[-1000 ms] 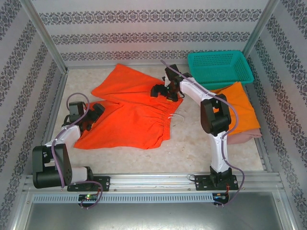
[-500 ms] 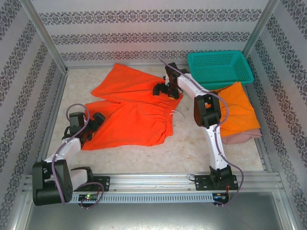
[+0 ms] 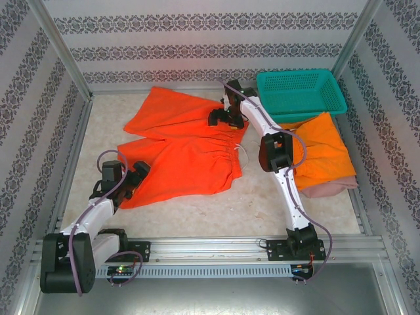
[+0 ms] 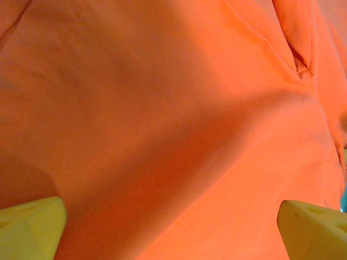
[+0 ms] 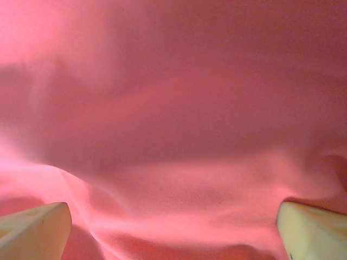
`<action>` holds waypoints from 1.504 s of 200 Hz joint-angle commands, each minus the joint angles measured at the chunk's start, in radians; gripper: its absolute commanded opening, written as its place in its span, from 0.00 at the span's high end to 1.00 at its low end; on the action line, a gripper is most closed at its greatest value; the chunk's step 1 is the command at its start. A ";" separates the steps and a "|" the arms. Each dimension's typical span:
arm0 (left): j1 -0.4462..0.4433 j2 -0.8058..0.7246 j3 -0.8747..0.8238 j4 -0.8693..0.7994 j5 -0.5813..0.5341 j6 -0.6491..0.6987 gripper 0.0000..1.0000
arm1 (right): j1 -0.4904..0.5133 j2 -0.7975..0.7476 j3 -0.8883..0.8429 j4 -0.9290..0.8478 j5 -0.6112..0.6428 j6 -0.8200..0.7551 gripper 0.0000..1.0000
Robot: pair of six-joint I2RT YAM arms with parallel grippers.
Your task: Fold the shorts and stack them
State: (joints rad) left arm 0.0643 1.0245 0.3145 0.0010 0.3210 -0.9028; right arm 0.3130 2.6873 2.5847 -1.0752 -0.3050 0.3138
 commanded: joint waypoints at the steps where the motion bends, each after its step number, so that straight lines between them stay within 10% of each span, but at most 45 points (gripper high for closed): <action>1: -0.012 -0.033 0.073 -0.102 -0.048 0.033 0.00 | -0.021 0.040 0.059 -0.035 -0.016 -0.018 0.03; 66: 0.015 -0.212 0.369 -0.670 -0.192 0.163 0.00 | 0.019 -0.277 -0.076 0.054 -0.041 -0.114 0.03; 164: 0.019 -0.422 0.351 -1.161 -0.330 -0.158 0.23 | 0.133 -1.029 -0.904 0.485 0.016 -0.075 0.03; 301: 0.021 -0.291 0.139 -0.798 -0.323 -0.168 0.59 | 0.092 -1.483 -1.479 0.643 0.035 0.003 0.02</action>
State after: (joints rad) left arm 0.0742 0.7048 0.4759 -0.8997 0.0208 -1.0786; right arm 0.4202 1.2316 1.1511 -0.4572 -0.2798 0.2939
